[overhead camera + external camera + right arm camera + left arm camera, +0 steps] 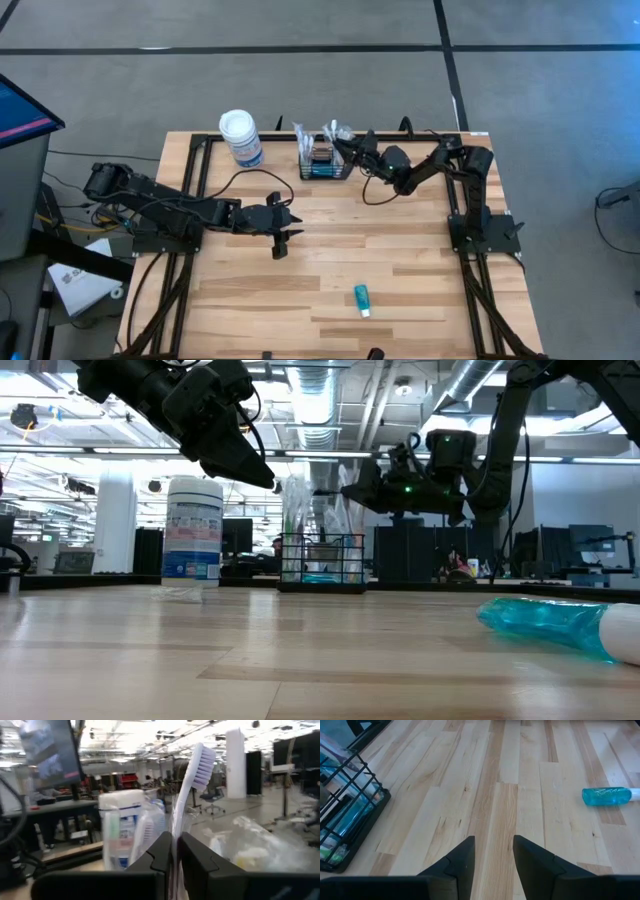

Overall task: Pick & Place toothbrushing station
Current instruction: Put the purple toothbrush into the black wire organizer

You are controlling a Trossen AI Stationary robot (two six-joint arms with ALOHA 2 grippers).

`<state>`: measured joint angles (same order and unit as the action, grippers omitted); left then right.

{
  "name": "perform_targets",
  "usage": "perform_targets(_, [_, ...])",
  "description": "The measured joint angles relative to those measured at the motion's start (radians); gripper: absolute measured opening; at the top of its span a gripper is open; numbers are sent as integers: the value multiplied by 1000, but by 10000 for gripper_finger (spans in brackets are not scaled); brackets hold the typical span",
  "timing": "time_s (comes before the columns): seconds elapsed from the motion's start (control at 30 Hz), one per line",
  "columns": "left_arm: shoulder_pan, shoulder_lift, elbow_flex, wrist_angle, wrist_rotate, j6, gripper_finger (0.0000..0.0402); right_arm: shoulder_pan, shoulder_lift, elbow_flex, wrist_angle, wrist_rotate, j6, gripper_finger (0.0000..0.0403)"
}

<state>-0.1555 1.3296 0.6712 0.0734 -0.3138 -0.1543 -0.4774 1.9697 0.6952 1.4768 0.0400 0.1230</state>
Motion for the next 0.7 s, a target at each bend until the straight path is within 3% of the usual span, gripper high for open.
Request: perform_targets(0.7, [0, 0, 0, 2, 1, 0, 127, 27, 0, 0, -93, 40, 9, 43])
